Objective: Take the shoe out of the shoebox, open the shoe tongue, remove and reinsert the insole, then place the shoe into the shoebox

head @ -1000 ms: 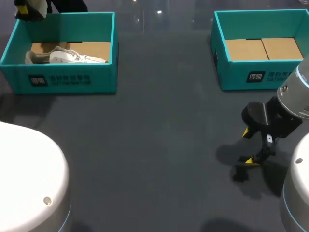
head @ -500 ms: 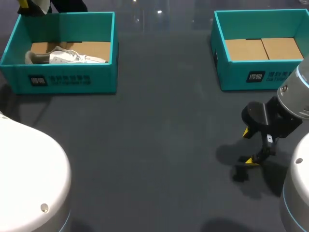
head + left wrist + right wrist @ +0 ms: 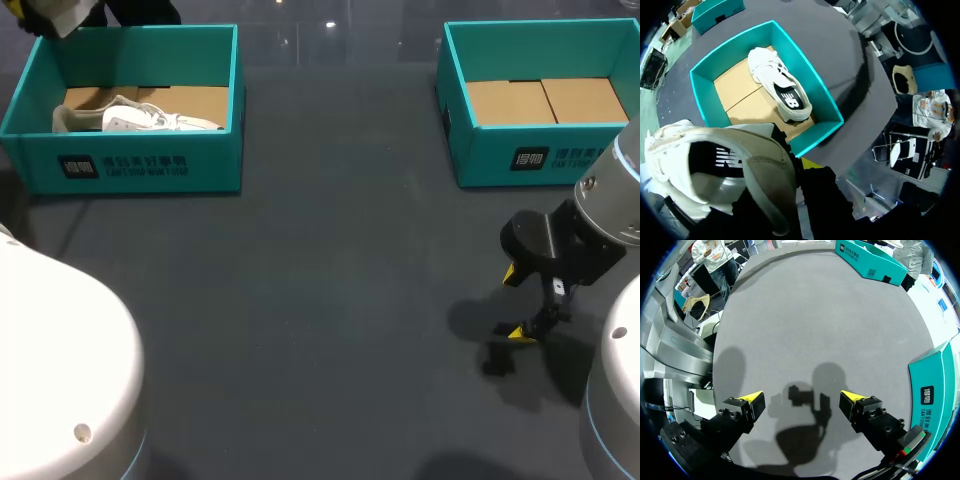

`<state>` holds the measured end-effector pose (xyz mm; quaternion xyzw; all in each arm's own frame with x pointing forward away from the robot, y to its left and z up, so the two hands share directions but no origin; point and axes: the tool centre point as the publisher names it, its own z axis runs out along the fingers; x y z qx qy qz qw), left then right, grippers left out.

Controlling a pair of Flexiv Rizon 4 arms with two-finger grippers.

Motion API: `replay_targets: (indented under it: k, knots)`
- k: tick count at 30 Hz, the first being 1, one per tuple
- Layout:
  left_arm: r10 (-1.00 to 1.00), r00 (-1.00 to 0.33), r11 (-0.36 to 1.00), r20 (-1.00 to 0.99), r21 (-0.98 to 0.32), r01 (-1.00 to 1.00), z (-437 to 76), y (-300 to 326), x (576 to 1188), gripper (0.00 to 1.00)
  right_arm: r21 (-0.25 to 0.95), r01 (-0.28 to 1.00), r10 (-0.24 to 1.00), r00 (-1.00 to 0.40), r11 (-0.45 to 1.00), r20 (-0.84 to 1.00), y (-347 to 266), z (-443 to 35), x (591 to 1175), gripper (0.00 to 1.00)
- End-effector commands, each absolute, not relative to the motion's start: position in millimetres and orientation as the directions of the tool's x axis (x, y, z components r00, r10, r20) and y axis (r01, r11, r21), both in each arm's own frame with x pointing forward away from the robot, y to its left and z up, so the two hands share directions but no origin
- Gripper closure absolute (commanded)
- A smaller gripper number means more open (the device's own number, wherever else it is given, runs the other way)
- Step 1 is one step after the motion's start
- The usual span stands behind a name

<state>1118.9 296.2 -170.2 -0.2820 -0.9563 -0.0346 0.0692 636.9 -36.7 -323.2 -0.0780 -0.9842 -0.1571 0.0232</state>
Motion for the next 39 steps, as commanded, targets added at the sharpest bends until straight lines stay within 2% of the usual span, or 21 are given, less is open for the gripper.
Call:
replay_targets:
  k: [1, 6, 11, 12, 13, 16, 27, 34, 39]
  knots:
    - [0.729, -0.682, 0.663, 0.057, 0.189, 0.724, -170.9, 292.1, 1100.4, 1.00, 0.305, 0.161, 0.147, -0.987, 0.939, 0.068, -36.9, -323.1, 635.8, 0.00]
    - [0.729, -0.682, 0.663, 0.057, 0.189, 0.724, -170.9, 292.1, 1100.4, 1.00, 0.305, 0.161, 0.147, -0.987, 0.939, 0.068, -36.9, -323.1, 635.8, 0.00]
    - [0.901, -0.434, 0.431, 0.015, 0.086, 0.898, -172.0, 306.0, 1114.7, 1.00, 0.305, 0.161, 0.147, -0.987, 0.939, 0.068, -36.9, -323.1, 635.8, 0.00]
    - [0.936, -0.352, 0.351, 0.005, 0.084, 0.933, -172.6, 308.3, 1116.1, 1.00, 0.305, 0.161, 0.147, -0.987, 0.939, 0.068, -36.9, -323.1, 635.8, 0.00]
    - [0.929, -0.369, 0.366, 0.018, 0.098, 0.925, -173.2, 310.7, 1120.9, 1.00, 0.305, 0.161, 0.147, -0.987, 0.939, 0.068, -36.9, -323.1, 635.8, 0.00]
    - [0.972, -0.230, 0.224, 0.042, 0.109, 0.969, -174.2, 315.5, 1130.5, 1.00, 0.305, 0.161, 0.147, -0.987, 0.939, 0.068, -36.9, -323.1, 635.8, 0.00]
    - [0.974, -0.219, 0.211, 0.062, 0.120, 0.970, -174.8, 317.0, 1133.9, 1.00, 0.305, 0.161, 0.147, -0.987, 0.939, 0.068, -36.9, -323.1, 635.8, 0.00]
    - [0.994, -0.085, 0.079, 0.075, 0.083, 0.993, -190.2, 318.1, 1145.2, 1.00, 0.305, 0.161, 0.147, -0.987, 0.939, 0.068, -36.9, -323.1, 635.8, 0.00]
    - [0.991, -0.052, 0.039, 0.124, 0.100, 0.994, -200.0, 321.9, 1152.3, 1.00, 0.305, 0.161, 0.147, -0.987, 0.939, 0.068, -36.9, -323.1, 635.8, 0.00]
